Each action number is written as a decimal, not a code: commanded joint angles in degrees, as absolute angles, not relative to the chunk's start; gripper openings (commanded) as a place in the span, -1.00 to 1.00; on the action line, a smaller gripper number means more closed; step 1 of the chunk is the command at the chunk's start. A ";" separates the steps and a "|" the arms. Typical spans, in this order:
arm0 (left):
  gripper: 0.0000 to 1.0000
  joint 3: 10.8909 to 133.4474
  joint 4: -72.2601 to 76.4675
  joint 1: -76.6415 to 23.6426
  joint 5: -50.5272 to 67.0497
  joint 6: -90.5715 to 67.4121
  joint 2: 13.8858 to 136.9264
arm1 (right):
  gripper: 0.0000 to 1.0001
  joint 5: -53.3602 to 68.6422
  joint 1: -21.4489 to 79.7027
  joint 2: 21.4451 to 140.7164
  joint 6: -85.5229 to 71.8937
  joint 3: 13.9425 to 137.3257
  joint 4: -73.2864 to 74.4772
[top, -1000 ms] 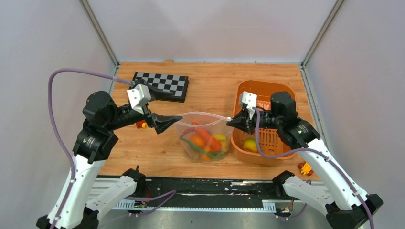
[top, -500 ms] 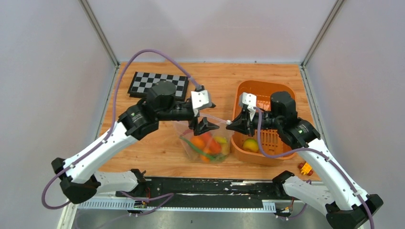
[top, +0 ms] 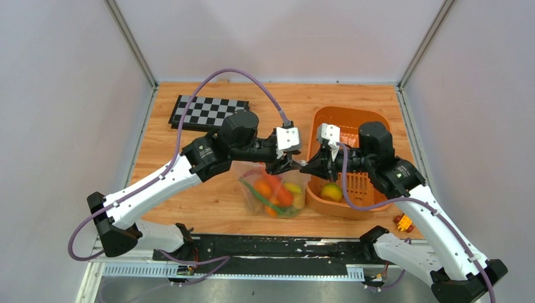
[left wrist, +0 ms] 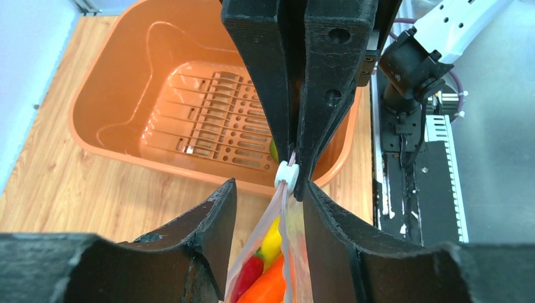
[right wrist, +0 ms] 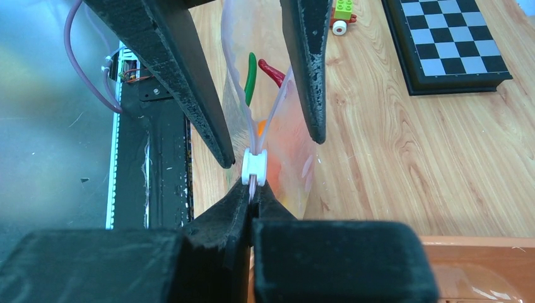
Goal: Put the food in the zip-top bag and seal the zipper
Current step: Zip the zipper food storage bag at the center of the board.
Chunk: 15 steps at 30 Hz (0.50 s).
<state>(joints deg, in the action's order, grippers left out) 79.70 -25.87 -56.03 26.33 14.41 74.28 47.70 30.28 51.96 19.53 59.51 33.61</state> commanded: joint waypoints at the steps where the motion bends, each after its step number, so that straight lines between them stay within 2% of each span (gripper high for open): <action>1: -0.01 77.58 -19.90 -56.34 26.70 13.77 71.48 | -1.00 49.46 30.20 51.10 19.45 62.25 31.88; 6: -0.16 77.35 -20.44 -56.34 27.78 14.44 71.64 | -1.00 49.48 30.22 51.49 18.94 62.31 31.52; 9: -0.14 79.04 -23.61 -56.34 30.70 15.93 72.75 | -1.00 49.91 30.22 51.26 18.45 61.93 30.64; 12: -0.22 78.61 -22.60 -56.34 30.51 15.80 73.22 | -1.00 50.09 30.21 51.52 18.12 61.79 30.28; 15: -0.11 78.77 -22.10 -56.34 31.08 15.73 73.79 | -1.00 50.05 30.17 51.68 18.22 61.97 30.61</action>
<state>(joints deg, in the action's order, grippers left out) 77.06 -23.29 -56.12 28.93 14.61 72.95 47.97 30.28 52.03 18.59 59.59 33.58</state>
